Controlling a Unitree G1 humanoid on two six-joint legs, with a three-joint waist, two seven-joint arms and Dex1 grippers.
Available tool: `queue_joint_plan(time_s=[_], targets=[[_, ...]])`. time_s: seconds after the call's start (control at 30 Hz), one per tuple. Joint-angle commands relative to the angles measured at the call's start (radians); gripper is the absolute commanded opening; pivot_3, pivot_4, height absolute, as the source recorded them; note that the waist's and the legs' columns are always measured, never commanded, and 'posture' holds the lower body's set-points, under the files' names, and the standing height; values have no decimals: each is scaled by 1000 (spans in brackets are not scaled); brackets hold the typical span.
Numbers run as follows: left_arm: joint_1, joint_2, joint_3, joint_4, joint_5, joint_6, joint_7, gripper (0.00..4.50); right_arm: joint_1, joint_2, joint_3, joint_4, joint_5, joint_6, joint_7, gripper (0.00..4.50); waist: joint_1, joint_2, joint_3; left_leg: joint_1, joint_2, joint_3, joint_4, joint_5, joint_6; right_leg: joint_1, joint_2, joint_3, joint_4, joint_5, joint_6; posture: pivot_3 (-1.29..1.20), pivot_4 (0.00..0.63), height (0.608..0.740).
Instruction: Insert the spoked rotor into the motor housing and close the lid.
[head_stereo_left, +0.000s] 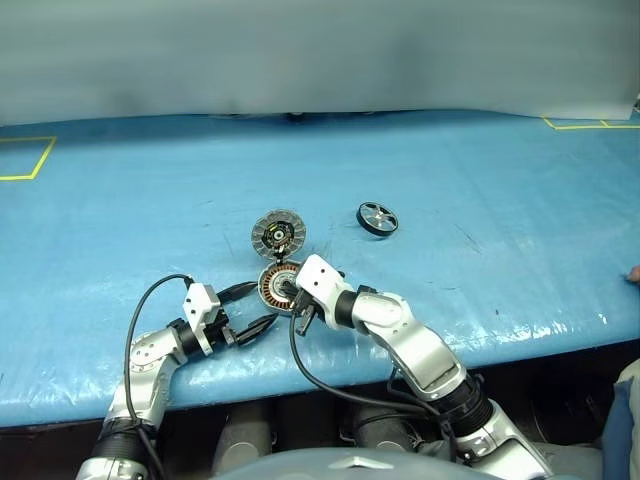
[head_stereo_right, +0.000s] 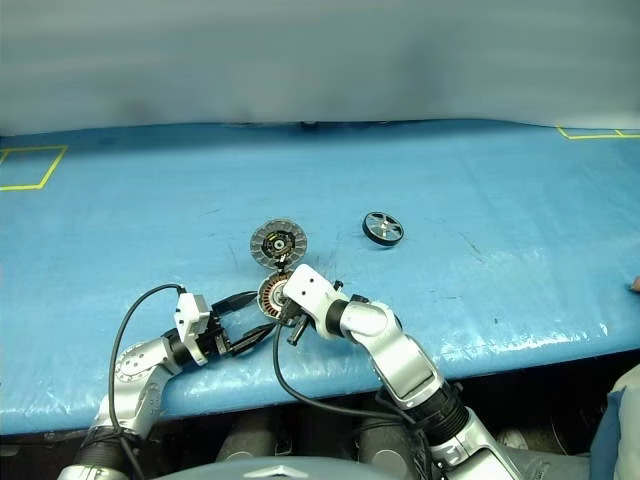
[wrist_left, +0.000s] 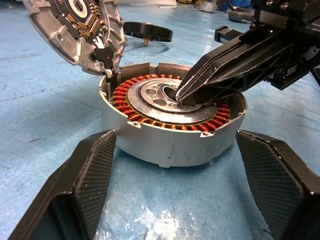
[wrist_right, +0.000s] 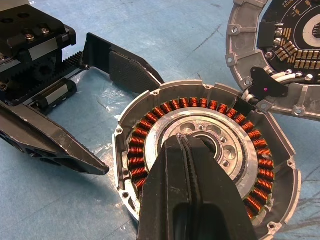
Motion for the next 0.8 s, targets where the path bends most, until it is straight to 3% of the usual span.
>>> queue_joint_plan(time_s=[0.03,0.8], targets=[[16,5,-1,12,13,-1,5,4096,-3,1,-17,-31,4,-12,-12,21,0,0,0,0,0,0,0,0,0,0,0,0,0,0,0,0,150,740],[27,6,-3,5,14,2,12,4096,-39,19,-20,88,-22,-50,-33,21,-3,0,0,0,0,0,0,0,0,0,1,0,0,0,0,0,150,740]])
